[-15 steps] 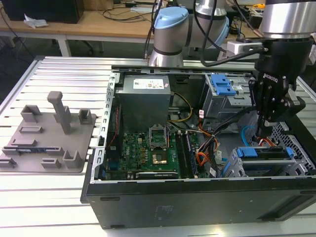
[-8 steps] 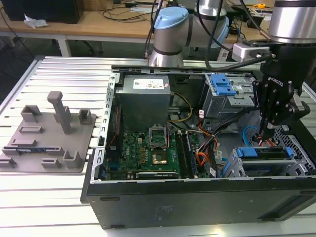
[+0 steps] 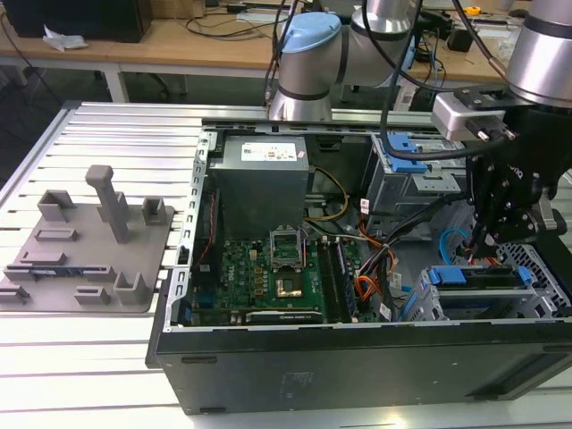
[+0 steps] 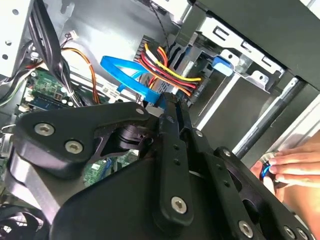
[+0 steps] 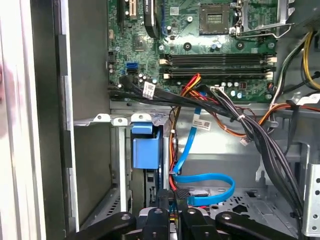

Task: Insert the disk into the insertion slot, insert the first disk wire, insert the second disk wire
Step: 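Insert the second disk wire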

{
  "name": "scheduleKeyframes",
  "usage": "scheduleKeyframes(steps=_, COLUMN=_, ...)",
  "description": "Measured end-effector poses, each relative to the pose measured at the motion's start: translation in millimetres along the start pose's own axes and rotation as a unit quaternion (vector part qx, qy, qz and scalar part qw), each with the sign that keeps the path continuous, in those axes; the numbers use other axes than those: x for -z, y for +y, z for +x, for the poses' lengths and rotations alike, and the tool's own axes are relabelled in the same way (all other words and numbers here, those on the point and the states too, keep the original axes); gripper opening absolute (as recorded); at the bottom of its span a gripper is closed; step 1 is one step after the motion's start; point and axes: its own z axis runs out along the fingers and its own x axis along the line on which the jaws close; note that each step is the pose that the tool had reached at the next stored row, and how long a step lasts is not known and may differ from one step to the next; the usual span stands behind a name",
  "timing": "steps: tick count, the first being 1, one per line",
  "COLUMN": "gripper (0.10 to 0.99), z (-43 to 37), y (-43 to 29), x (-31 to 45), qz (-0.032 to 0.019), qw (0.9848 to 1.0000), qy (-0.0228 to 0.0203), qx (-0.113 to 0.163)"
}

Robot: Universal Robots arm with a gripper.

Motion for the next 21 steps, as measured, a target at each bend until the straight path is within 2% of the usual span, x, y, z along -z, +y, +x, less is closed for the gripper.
scheduleKeyframes(steps=1, gripper=0.161, z=0.3, y=0.0, x=-0.1, qz=-0.0002, qw=1.0000, qy=-0.0019, qx=0.000)
scheduleKeyframes(steps=4, gripper=0.161, z=0.4, y=0.0, x=0.1, qz=-0.0003, qw=1.0000, qy=-0.0020, qx=0.000)
scheduleKeyframes(steps=6, gripper=0.161, z=1.5, y=-0.7, x=2.9, qz=-0.0004, qw=1.0000, qy=-0.0020, qx=0.000)
scheduleKeyframes(steps=8, gripper=0.161, z=3.1, y=-1.5, x=9.2, qz=-0.0013, qw=1.0000, qy=-0.0019, qx=0.000)
scheduleKeyframes(steps=9, gripper=0.161, z=4.1, y=-1.5, x=9.6, qz=-0.0014, qw=1.0000, qy=-0.0022, qx=0.000)
scheduleKeyframes(steps=11, gripper=0.161, z=8.2, y=-1.6, x=9.3, qz=-0.0014, qw=1.0000, qy=-0.0032, qx=0.000)
scheduleKeyframes(steps=13, gripper=0.161, z=13.5, y=-1.5, x=8.6, qz=-0.0014, qw=1.0000, qy=-0.0062, qx=0.000)
scheduleKeyframes(steps=15, gripper=0.161, z=15.5, y=-1.3, x=8.0, qz=-0.0014, qw=1.0000, qy=-0.0095, qx=-0.001)
scheduleKeyframes(steps=21, gripper=0.161, z=16.2, y=1.3, x=6.2, qz=-0.0029, qw=0.9998, qy=-0.0086, qx=-0.015)
